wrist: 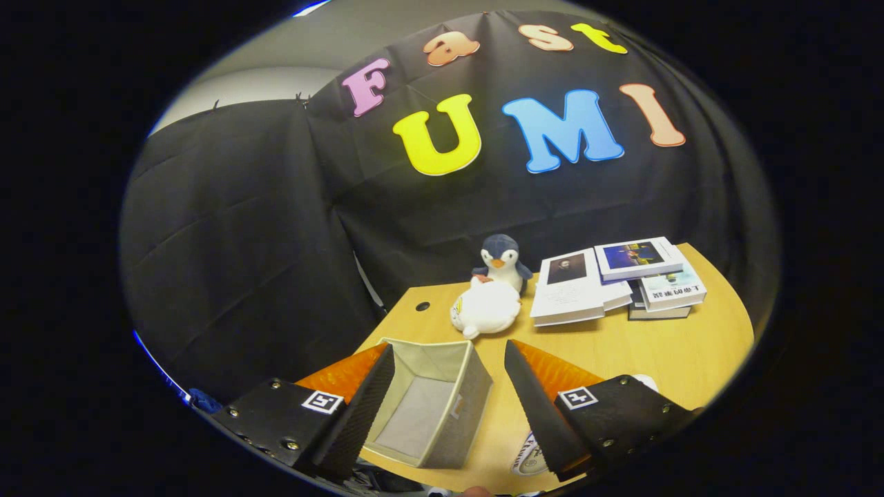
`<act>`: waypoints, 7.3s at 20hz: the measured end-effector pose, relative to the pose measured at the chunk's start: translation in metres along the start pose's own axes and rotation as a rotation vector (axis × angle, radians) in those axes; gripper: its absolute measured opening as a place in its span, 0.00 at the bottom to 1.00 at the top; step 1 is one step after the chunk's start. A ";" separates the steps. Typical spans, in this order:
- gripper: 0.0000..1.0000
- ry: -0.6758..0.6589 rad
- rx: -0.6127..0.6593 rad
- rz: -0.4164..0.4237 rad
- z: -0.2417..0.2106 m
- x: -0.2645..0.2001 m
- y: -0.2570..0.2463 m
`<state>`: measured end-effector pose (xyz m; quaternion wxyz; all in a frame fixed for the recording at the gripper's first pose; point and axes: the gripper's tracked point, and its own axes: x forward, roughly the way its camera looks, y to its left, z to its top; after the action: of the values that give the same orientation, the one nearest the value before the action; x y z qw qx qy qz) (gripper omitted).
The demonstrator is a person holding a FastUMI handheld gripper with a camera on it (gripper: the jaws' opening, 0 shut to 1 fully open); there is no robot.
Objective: Open the storage box then place both shoes into the box .Put the left shoe in first, then the right shoe, with the right side of both shoes facing outward in a uniform manner.
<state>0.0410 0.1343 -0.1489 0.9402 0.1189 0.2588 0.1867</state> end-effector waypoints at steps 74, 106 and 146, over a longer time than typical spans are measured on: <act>0.00 0.339 0.387 -0.189 -0.103 0.006 -0.080; 0.00 0.519 0.255 0.006 -0.151 0.103 0.123; 0.98 0.218 0.114 -0.064 -0.063 -0.002 -0.054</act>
<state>0.0217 0.0926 -0.2184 0.9038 0.1429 0.3731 0.1534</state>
